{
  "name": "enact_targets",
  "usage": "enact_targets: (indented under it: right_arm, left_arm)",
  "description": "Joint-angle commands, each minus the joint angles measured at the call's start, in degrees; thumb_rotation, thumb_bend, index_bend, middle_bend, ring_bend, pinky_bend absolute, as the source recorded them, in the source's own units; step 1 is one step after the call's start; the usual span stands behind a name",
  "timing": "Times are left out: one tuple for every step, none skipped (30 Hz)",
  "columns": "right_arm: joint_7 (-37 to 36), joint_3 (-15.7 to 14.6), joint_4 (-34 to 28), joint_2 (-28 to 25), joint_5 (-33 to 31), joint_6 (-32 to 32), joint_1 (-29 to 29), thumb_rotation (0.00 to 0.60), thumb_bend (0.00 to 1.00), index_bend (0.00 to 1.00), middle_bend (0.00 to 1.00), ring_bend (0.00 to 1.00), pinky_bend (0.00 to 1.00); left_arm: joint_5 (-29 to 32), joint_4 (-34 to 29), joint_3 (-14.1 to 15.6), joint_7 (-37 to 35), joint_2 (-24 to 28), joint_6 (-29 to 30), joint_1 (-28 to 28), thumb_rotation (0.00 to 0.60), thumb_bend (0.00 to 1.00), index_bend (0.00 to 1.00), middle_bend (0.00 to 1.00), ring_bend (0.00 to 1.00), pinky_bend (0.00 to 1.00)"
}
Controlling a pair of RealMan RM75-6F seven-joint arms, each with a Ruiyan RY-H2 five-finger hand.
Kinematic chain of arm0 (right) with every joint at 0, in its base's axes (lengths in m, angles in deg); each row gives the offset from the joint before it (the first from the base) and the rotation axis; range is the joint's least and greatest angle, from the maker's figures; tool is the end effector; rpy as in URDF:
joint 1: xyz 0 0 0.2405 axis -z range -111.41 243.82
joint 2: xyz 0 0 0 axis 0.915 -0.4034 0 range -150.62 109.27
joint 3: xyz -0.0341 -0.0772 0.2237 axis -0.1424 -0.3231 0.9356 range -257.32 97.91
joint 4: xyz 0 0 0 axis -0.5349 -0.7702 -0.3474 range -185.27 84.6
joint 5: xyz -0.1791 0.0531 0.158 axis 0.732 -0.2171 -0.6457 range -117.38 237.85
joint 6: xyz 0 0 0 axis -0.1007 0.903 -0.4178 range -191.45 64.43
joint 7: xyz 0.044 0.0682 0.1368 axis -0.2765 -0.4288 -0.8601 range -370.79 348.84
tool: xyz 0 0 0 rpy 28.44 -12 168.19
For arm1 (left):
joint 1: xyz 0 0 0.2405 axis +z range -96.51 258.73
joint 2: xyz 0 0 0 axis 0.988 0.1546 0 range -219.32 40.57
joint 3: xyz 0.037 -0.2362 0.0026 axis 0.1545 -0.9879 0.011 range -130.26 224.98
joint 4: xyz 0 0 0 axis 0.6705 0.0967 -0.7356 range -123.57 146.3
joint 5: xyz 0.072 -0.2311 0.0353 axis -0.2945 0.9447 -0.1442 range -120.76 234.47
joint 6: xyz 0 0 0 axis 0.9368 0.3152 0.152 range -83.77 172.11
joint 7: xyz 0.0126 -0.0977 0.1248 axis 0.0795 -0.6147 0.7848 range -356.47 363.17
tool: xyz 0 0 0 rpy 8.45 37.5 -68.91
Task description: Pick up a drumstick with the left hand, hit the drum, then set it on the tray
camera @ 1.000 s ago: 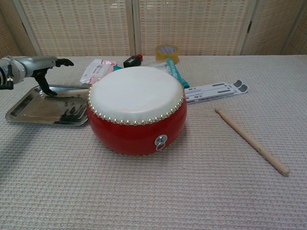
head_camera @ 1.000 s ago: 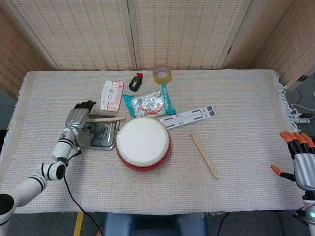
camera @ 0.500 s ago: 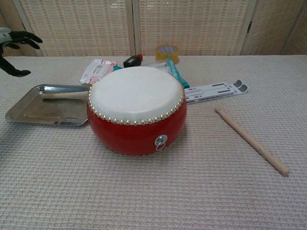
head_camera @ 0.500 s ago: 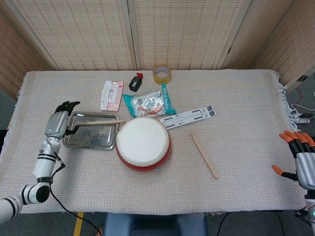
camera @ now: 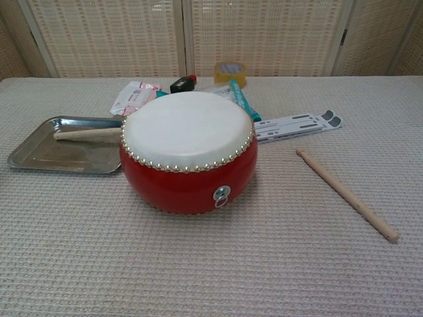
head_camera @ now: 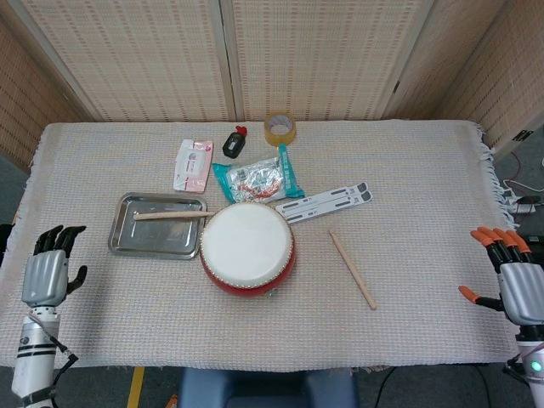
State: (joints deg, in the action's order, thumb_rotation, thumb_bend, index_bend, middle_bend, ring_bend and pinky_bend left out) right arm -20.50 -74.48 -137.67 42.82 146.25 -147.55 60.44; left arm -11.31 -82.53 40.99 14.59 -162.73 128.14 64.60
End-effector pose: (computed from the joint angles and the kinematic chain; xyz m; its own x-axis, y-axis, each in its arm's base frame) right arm -0.3240 -0.2145 0.1383 0.3279 0.0329 0.9441 -0.9442 -0.0205 0.3287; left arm -0.2753 0.2643 0.0842 0.3597 -0.0461 0.9319 0.9301 0.0980 -0.3541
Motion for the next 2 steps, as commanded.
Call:
enact_targets:
  right_arm:
    - [-1.53, -0.60, 0.16, -0.02, 0.57, 0.53, -0.06, 0.600, 0.06, 0.15, 0.12, 0.01, 0.10]
    - [-2.23, -0.84, 0.14, -0.13, 0.90, 0.78, -0.14, 0.600, 0.06, 0.15, 0.12, 0.01, 0.10]
  left_arm:
    - [-2.71, -1.86, 1.90, 0.52, 0.61, 2.93, 2.64, 0.600, 0.31, 0.19, 0.16, 0.09, 0.10]
    - [-3.24, -1.97, 2.10, 0.70, 0.51, 3.60, 3.10, 0.600, 0.31, 0.19, 0.16, 0.09, 0.10]
